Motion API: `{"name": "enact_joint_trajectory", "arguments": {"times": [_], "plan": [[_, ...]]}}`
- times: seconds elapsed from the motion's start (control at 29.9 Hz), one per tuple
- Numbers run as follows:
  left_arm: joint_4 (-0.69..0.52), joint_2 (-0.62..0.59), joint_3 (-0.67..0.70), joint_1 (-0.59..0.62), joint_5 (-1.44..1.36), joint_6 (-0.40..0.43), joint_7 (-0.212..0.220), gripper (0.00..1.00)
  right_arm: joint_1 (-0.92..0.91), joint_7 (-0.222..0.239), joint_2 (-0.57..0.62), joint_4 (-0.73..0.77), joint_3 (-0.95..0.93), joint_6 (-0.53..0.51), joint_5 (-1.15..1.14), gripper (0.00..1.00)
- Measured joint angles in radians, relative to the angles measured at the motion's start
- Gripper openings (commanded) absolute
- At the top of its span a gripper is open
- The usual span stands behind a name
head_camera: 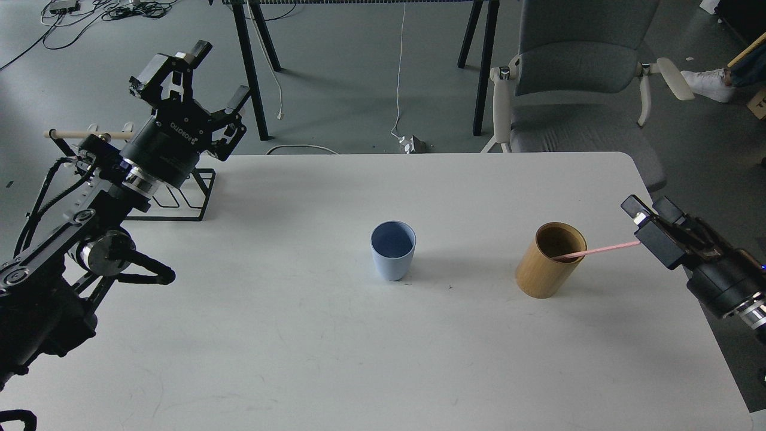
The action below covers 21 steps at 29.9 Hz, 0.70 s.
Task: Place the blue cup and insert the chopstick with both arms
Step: 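Reach the right gripper to the pink stick in the tan cup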
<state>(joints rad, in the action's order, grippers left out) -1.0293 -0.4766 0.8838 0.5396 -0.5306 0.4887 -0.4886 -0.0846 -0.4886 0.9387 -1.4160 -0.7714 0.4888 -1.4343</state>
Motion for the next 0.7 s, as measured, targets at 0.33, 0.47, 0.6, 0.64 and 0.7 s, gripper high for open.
{"name": "enact_joint_trajectory", "arguments": {"times": [0.33,0.47,0.6,0.64,0.7], "plan": [[0.01,0.001,-0.004,-0.003,-0.002,0.0,0.0,0.87,0.04,0.0,-0.085,0.052,0.008,0.0,-0.108,0.79],[0.016,0.001,-0.005,-0.003,-0.002,0.0,0.0,0.87,0.04,0.0,-0.108,0.092,0.011,0.0,-0.131,0.73],[0.017,0.0,-0.005,-0.004,-0.002,0.0,0.0,0.87,0.038,0.0,-0.12,0.107,0.018,0.0,-0.135,0.64],[0.018,0.0,-0.005,-0.004,-0.002,0.0,0.0,0.87,0.037,0.0,-0.122,0.112,0.019,0.0,-0.135,0.63],[0.019,0.0,-0.005,-0.004,-0.002,0.0,0.0,0.87,0.034,0.0,-0.124,0.123,0.02,0.0,-0.135,0.59]]}}
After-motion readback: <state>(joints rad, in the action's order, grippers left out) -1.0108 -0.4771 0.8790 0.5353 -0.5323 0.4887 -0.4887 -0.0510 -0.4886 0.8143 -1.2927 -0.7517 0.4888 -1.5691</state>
